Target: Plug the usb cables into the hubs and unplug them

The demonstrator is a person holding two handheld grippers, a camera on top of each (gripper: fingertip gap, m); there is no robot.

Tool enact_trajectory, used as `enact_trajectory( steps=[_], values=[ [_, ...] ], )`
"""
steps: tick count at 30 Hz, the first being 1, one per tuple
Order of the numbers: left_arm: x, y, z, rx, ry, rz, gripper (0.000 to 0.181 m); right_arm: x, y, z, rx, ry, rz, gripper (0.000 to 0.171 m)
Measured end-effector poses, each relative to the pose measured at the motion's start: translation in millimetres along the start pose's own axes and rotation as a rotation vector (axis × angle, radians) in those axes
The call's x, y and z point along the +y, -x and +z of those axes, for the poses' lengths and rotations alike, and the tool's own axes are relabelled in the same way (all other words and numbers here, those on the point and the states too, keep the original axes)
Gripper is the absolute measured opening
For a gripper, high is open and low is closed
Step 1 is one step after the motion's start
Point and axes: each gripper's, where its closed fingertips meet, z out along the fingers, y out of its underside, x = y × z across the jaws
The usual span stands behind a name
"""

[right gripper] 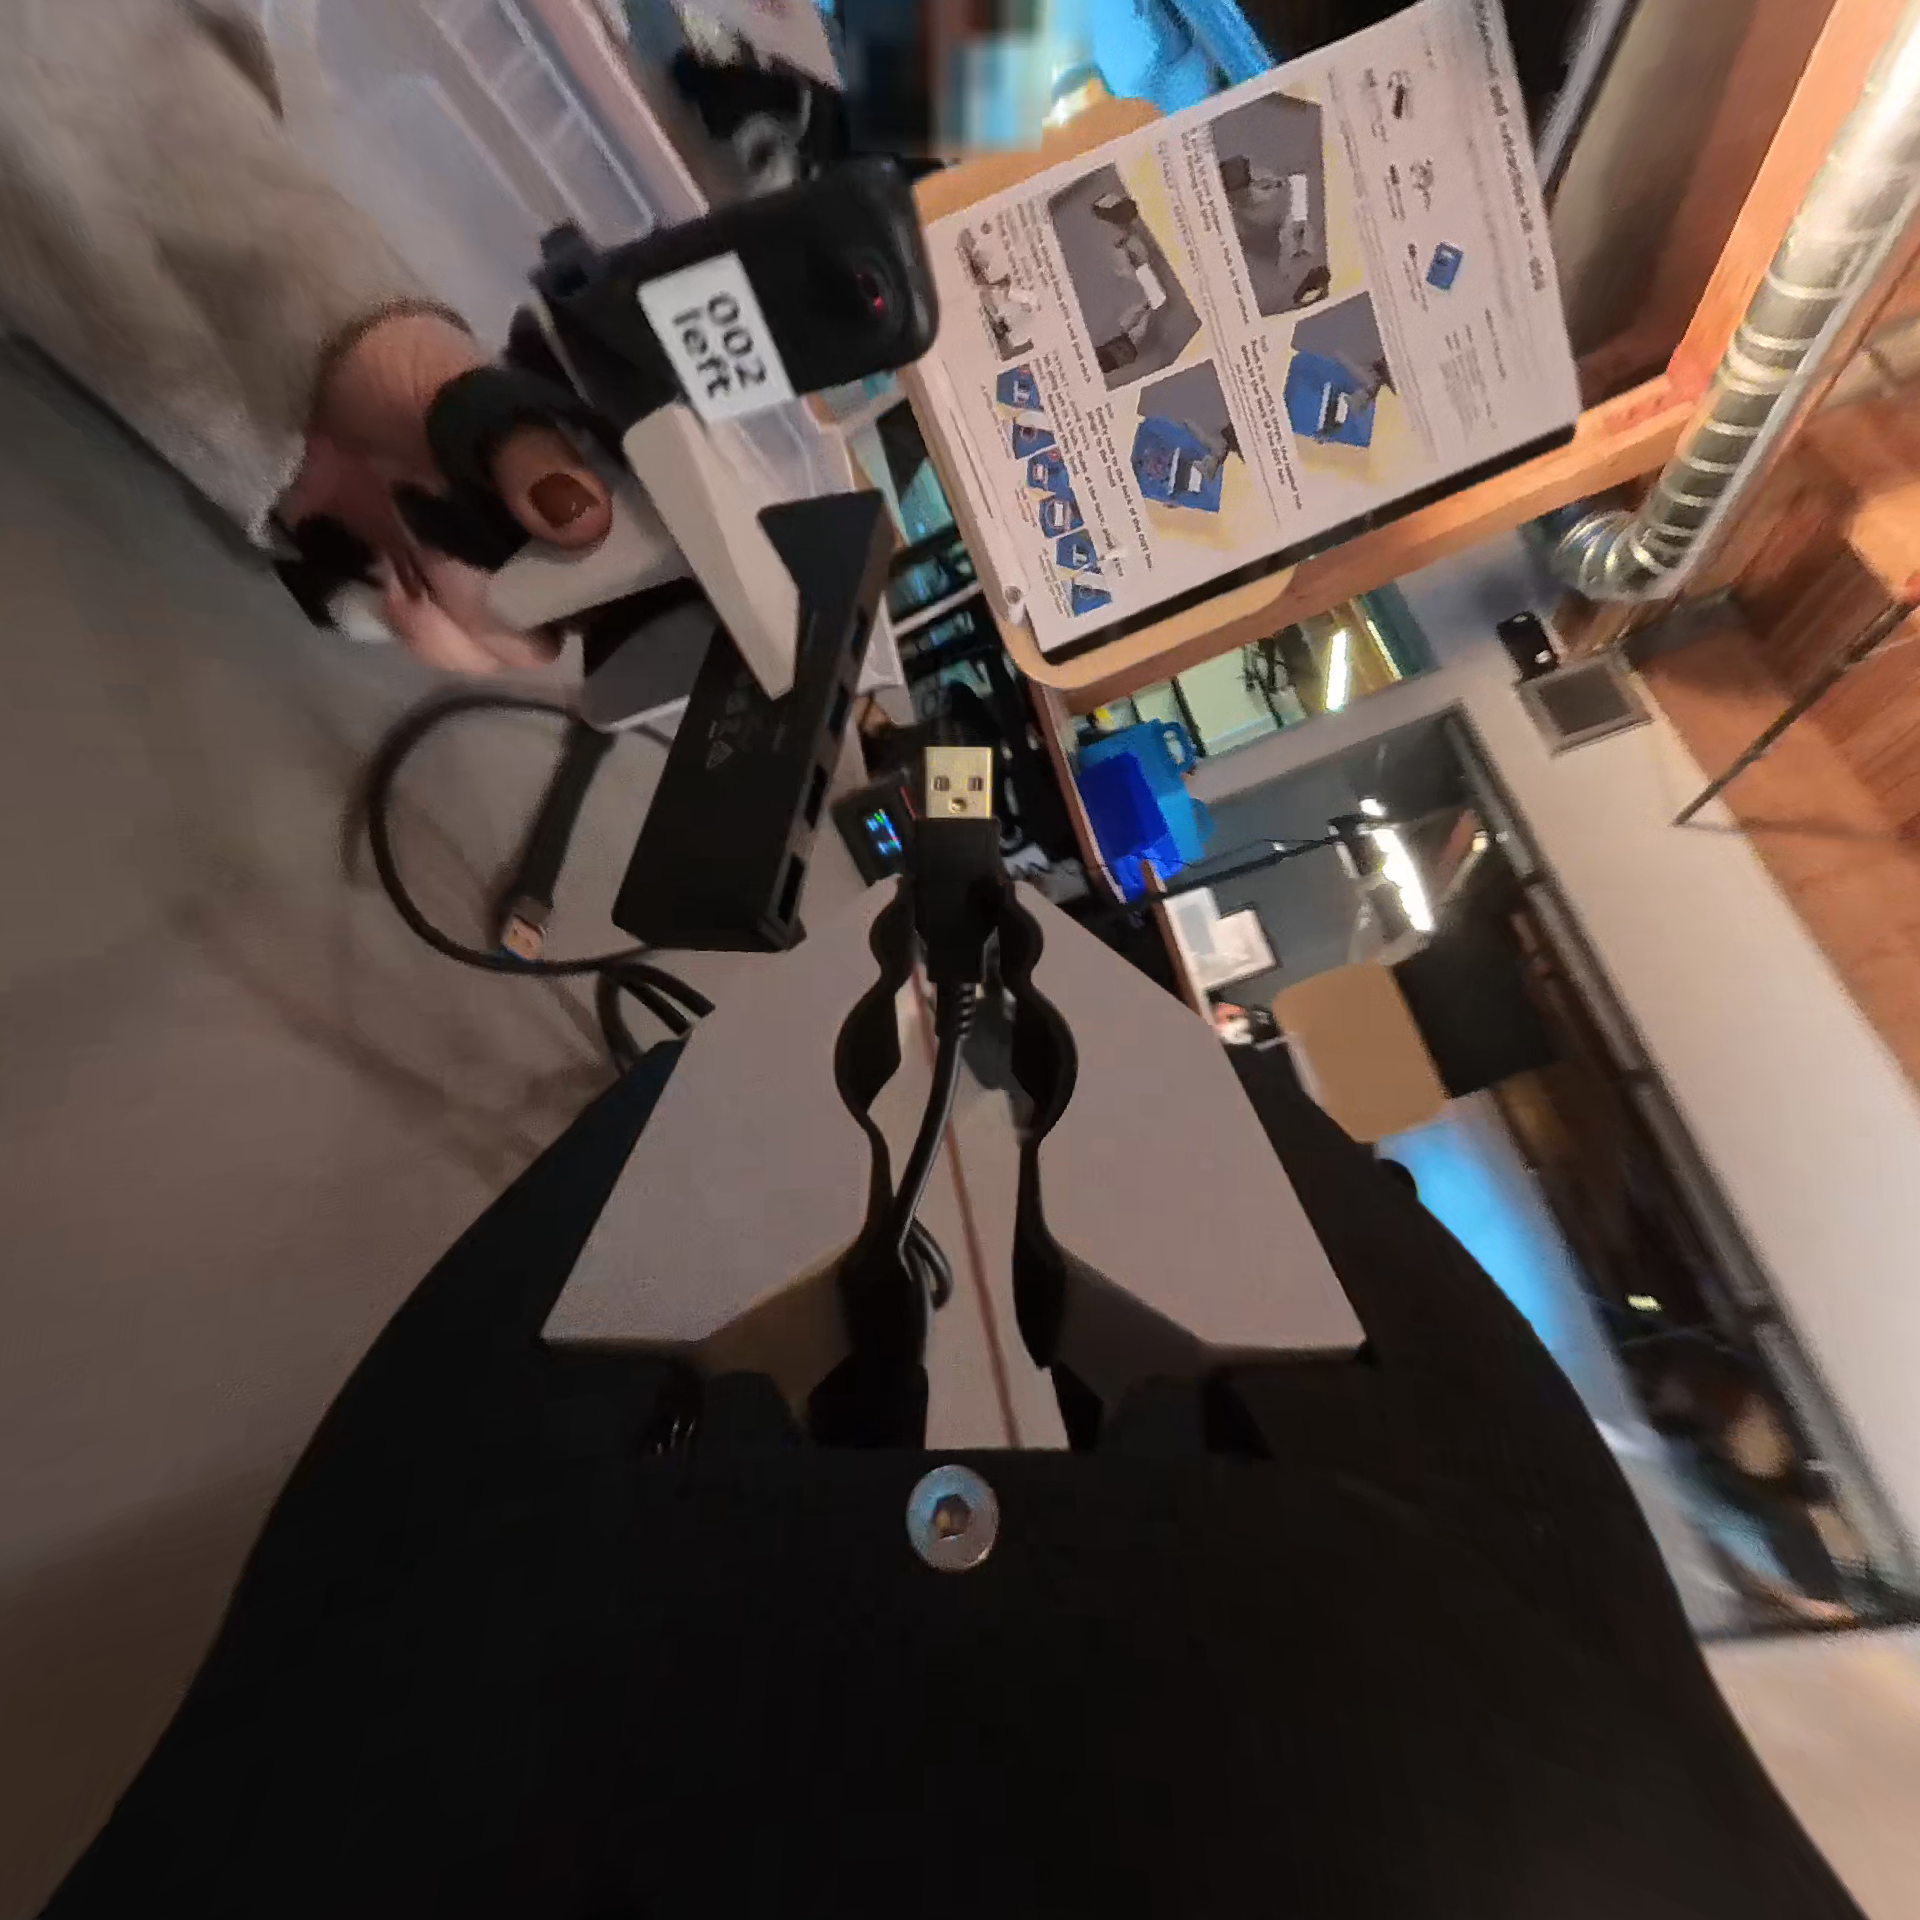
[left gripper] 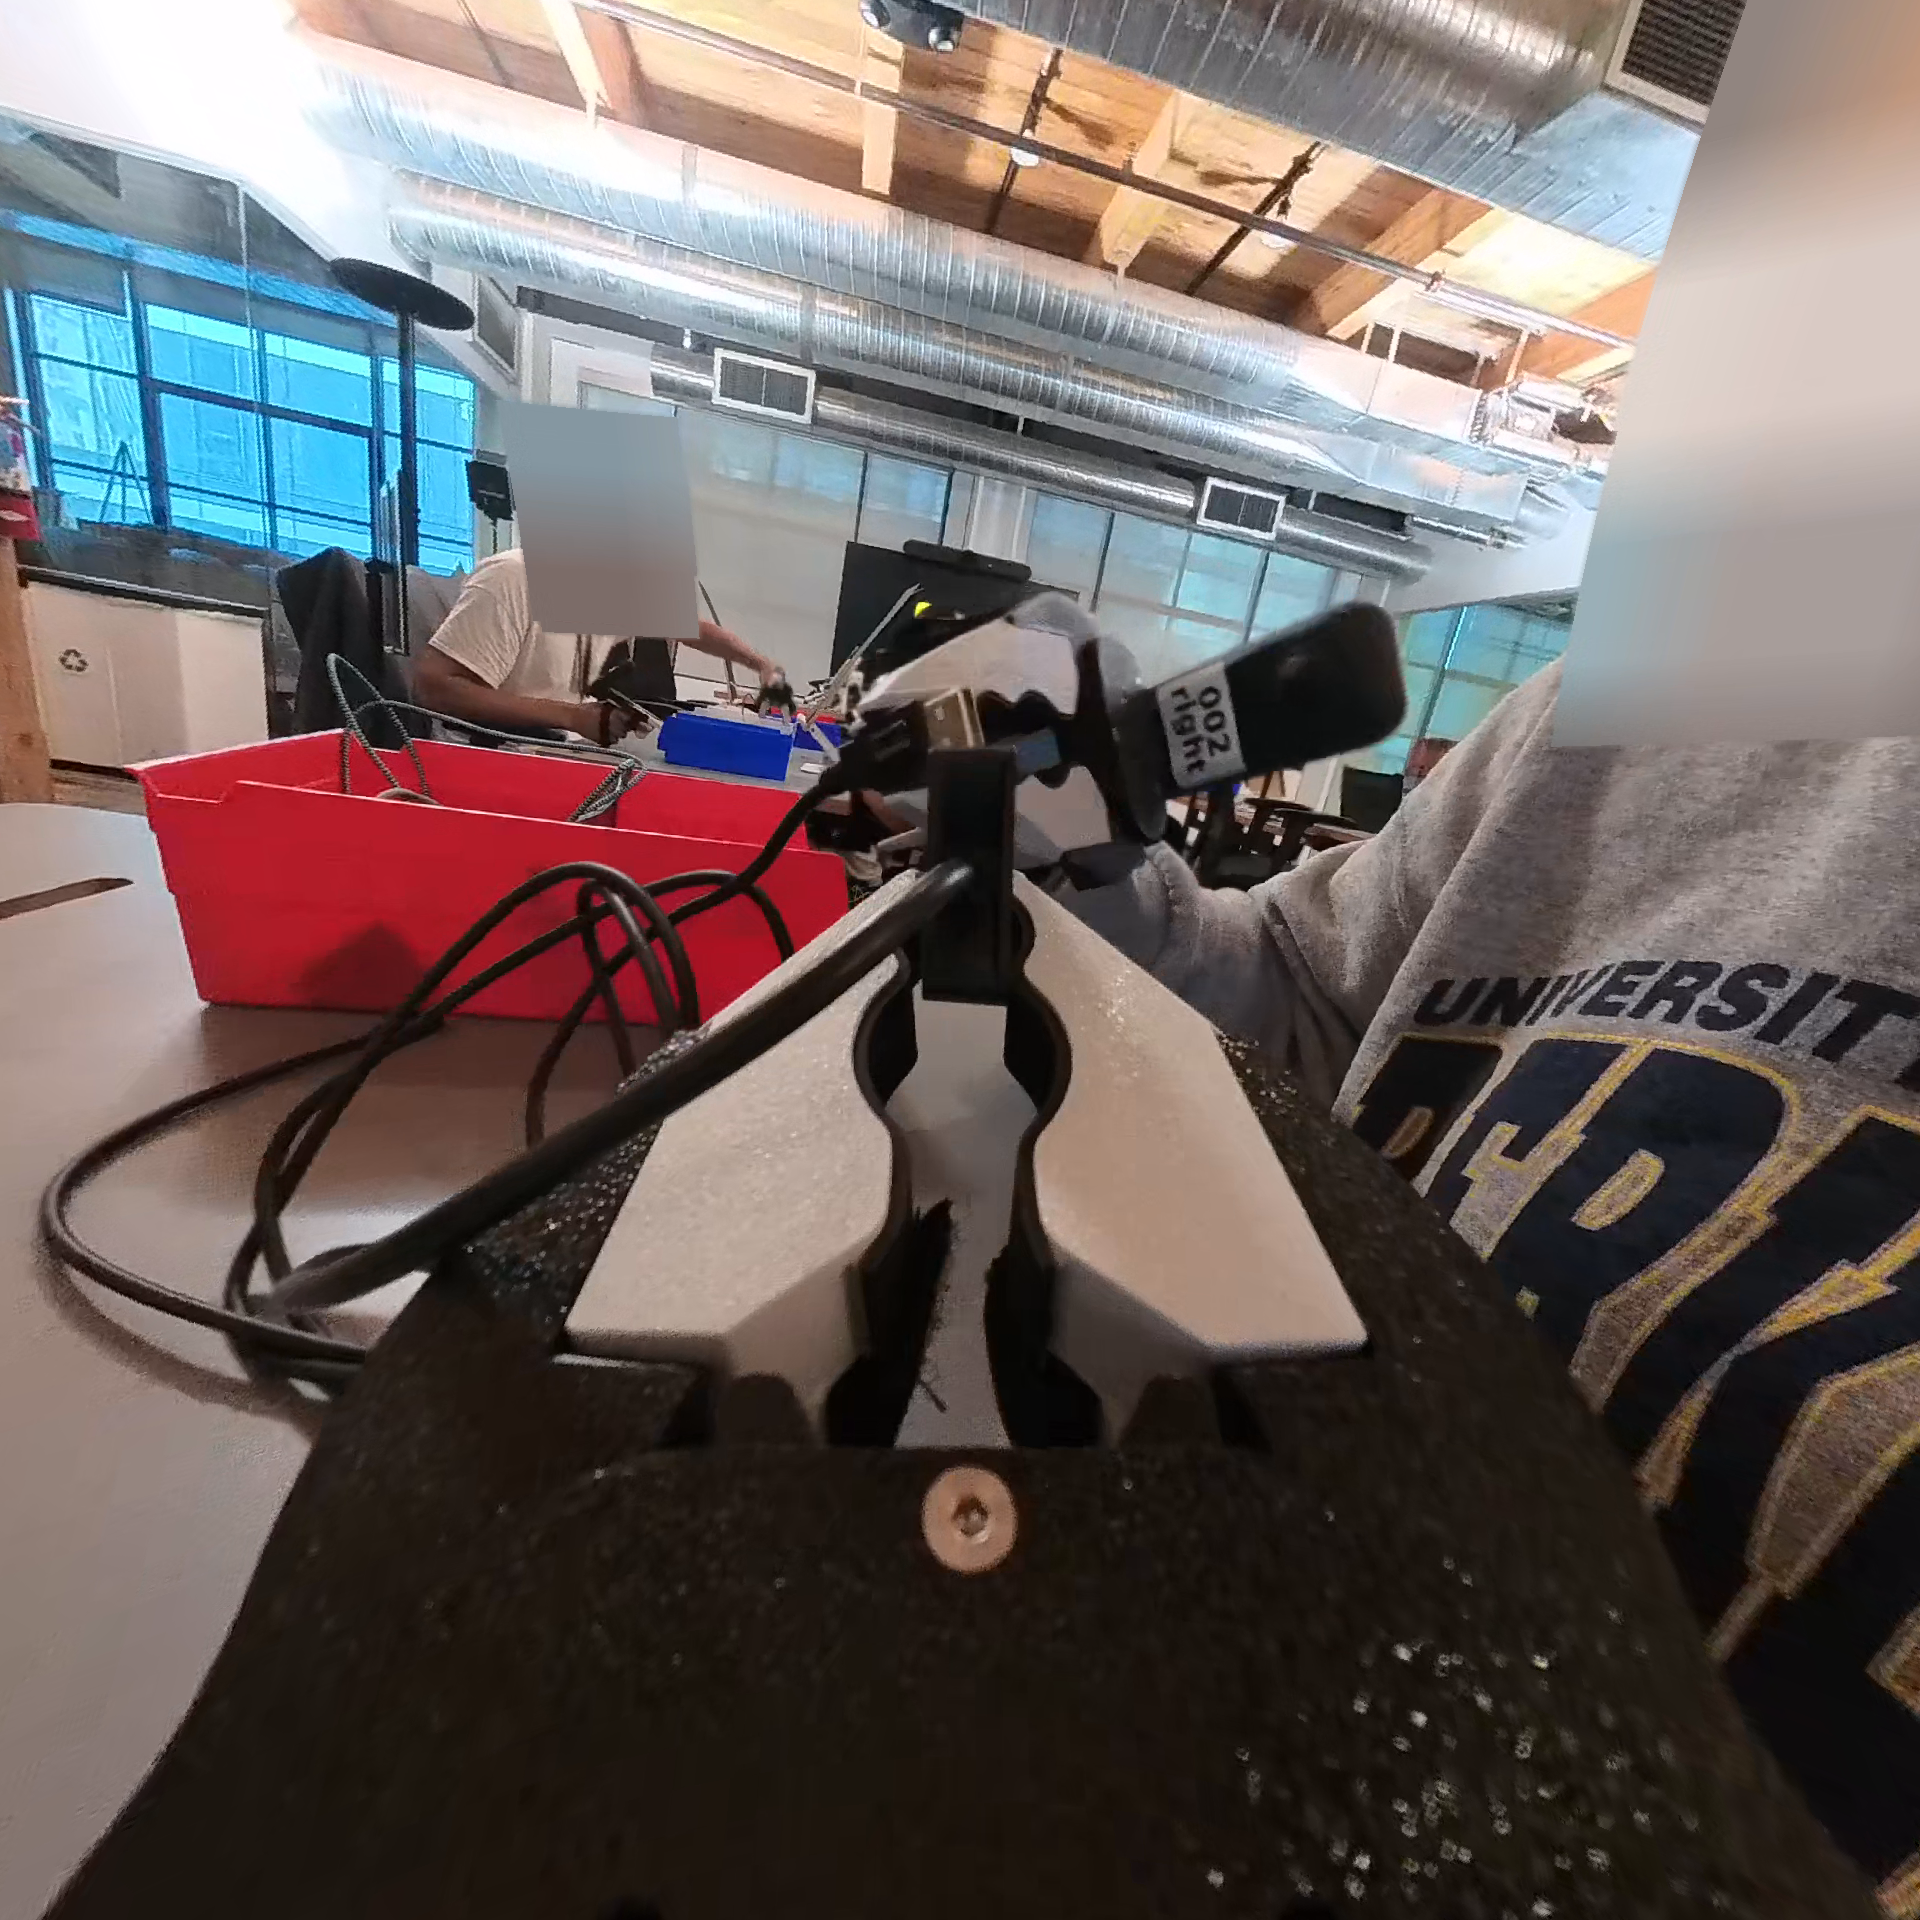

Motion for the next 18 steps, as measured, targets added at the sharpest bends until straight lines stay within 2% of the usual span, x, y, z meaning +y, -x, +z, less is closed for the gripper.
enact_trajectory(
  steps=[6,9,13,18],
  values=[
    [2.9,0.7,0.8,-0.010,0.018,0.018,0.009,1.9,7.6,2.8,0.026,0.173,-0.408,0.014],
    [4.2,-4.0,3.2,-0.023,0.037,0.112,0.009,-4.1,6.4,2.3,0.061,0.204,-0.619,0.014],
    [10.5,-7.0,7.8,-0.069,0.102,0.265,0.009,-7.4,7.2,-0.9,0.074,0.244,-0.834,0.014],
    [15.9,3.2,7.8,-0.127,0.112,0.265,0.009,-1.2,11.9,-3.7,0.061,0.306,-1.027,0.014]
  ],
)
